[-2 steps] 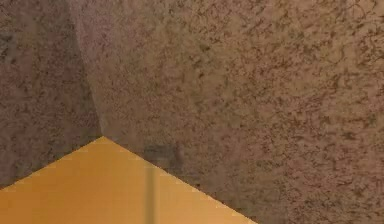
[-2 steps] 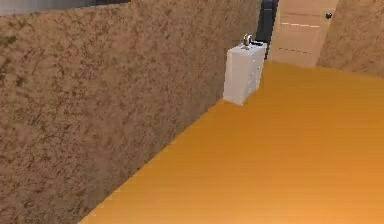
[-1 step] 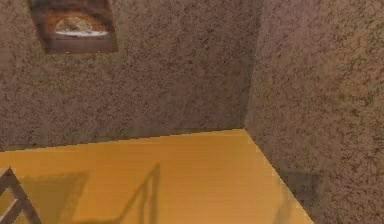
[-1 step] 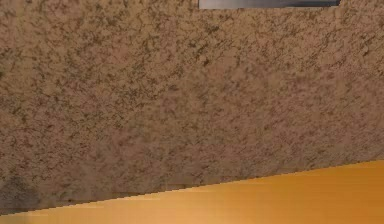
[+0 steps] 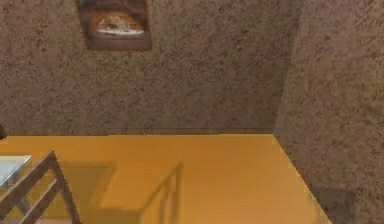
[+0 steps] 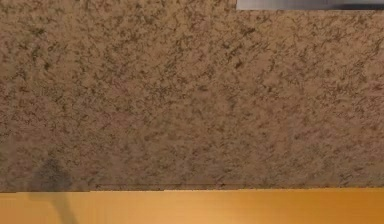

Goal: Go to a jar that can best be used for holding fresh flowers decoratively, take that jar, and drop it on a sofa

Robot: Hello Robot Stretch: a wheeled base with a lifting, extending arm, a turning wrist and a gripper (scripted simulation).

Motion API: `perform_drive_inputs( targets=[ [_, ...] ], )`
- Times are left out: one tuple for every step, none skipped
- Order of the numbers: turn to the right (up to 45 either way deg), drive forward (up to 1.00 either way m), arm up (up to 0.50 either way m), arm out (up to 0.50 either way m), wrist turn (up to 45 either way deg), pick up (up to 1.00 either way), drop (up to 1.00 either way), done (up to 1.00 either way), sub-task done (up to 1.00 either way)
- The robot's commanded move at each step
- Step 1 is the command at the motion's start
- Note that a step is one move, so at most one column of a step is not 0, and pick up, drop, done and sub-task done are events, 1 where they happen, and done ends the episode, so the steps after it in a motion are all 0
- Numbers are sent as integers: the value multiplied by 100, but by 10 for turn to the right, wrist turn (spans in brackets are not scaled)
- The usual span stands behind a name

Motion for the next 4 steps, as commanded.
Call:
perform_drive_inputs(
  targets=[
    [0,95,0,0,0,0,0,0,0],
    [-390,0,0,0,0,0,0,0,0],
    [0,85,0,0,0,0,0,0,0],
    [-450,0,0,0,0,0,0,0,0]
  ],
)
